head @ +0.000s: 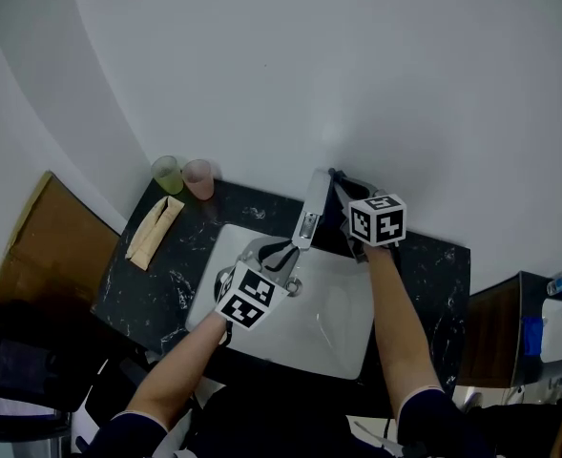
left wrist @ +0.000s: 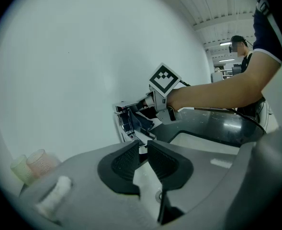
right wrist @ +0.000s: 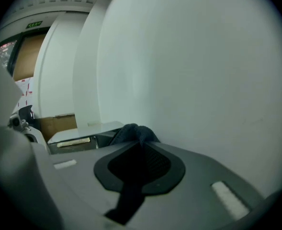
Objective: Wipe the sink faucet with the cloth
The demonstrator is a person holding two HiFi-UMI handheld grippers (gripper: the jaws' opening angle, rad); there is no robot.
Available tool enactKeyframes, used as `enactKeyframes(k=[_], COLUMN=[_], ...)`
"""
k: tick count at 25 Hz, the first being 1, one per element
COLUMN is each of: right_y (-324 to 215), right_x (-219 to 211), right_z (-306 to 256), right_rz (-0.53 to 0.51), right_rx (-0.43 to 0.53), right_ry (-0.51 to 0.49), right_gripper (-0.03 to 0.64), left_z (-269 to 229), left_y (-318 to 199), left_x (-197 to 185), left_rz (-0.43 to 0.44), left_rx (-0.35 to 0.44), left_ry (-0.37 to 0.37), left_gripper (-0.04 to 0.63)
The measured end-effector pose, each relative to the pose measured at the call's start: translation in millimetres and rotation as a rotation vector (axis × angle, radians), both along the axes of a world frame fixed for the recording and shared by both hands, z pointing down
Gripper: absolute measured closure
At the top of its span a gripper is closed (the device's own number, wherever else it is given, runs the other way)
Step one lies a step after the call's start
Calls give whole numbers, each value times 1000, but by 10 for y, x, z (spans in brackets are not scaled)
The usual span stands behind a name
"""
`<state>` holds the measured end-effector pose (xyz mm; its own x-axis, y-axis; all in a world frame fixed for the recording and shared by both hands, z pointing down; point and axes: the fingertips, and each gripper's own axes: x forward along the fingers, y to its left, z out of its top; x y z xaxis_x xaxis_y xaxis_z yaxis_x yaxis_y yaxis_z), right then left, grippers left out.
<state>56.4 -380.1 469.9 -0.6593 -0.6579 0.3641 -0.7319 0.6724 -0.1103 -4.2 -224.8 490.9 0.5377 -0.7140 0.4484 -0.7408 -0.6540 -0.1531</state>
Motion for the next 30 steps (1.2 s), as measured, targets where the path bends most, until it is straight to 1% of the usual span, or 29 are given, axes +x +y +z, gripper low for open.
enactKeyframes(k=[4,7,12,16,19,23,25,28,30], right_y=[14,49,114,282,505,831,964,1133,1264], right_x=[-13,-7,-11,11,-45,-115,-161,-186,-178], right_z=[317,556,797,849,862,737,660,564,531], right_rz=[-19,-20,-27,-32,-80,-136,-152,-156,-157], right_rx=[-75,-126,-181,-205,-219,-206,-192,-174,-169], right_ry=[73,109,169,220,204,112,84,69,72], right_gripper=[588,588,588,588,588,588,588,586,586], left_z=[-6,-6,-7,3,-3,-19,5,57,74], left_y=[0,11,-1,-1,-2,1,5,58,134], left_x=[-8,0,1,-14,-13,9,0,12,26], left_rz=[-3,3,0,-6,-4,8,15,36,53], left_rx=[4,0,3,2,10,14,4,-19,-29], left_ry=[4,3,5,6,13,34,32,29,56], left_gripper=[537,537,537,537,537,537,537,537,535])
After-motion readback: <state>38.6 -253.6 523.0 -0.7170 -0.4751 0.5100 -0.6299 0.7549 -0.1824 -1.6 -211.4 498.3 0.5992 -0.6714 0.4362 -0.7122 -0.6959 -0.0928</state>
